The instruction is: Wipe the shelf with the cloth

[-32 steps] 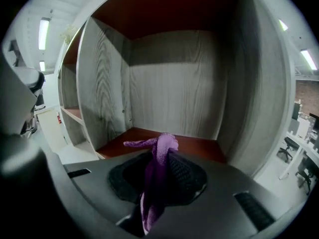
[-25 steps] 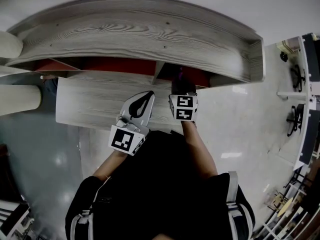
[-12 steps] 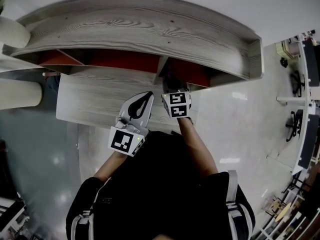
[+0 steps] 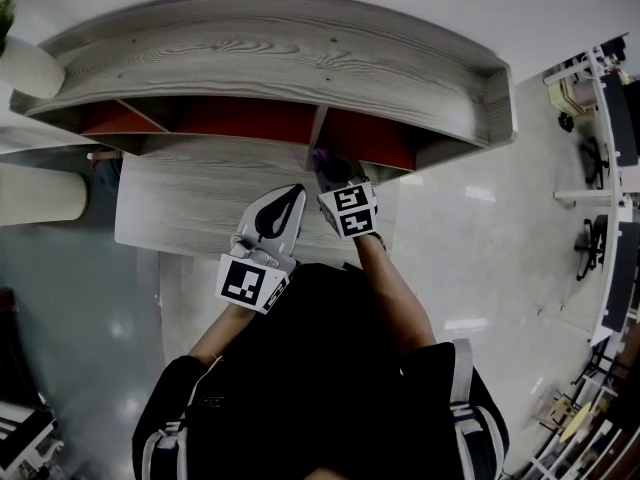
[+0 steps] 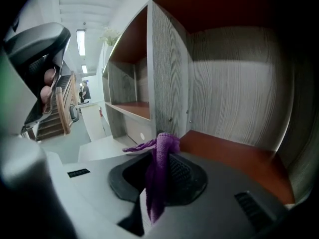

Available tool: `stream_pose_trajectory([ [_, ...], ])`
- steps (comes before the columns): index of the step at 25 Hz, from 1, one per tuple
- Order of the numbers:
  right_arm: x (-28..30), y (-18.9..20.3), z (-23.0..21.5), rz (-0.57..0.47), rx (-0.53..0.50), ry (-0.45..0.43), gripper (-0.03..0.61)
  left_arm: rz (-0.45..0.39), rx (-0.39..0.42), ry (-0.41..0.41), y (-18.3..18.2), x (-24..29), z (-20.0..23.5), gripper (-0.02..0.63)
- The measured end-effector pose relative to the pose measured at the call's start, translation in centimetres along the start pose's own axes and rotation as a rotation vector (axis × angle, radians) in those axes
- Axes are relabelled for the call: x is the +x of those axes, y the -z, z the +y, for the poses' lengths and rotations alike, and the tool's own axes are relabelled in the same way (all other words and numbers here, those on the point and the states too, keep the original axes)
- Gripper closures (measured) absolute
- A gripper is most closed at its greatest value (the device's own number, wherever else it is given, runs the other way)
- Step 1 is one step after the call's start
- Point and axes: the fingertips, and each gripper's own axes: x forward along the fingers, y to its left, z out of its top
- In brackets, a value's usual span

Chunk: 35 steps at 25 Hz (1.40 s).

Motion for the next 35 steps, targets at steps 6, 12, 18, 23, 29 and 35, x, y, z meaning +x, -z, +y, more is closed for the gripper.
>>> stream_pose_trajectory([
  [6, -3.3, -1.1, -2.4, -0.076, 0.043, 0.144, 0.528, -0.008, 0.006, 0.03, -0.4, 0.2, -0.5, 0.612],
  [12, -8.2, -1.9, -8.8, -0.171, 0.121, 0.406, 0.528, -0.007, -0.003, 0.072, -0.3, 1.1, -1.5, 0.612],
  [18, -11.6, -1.0, -15.0, -0.164, 0.156, 0.658, 0.528, -0.004, -0.012, 0.099, -0.1, 1.6, -1.9, 0.612],
  [23, -11.0, 0.3, -16.4, -0.092, 0.126, 0.711, 0.528, -0.004, -0.01, 0.108, -0.2, 2.2, -1.8, 0.612],
  [29, -8.8, 2.8, -16.5, 0.012, 0.172, 0.682, 0.528, 0.01, -0.003, 0.116, -0.1, 2.6, -1.6, 0.612],
  [35, -7.4, 2.7, -17.1, 0.085, 0.13, 0.655, 0.528, 0.015, -0.011, 0.107, 0.0, 3.0, -0.9, 0.612],
])
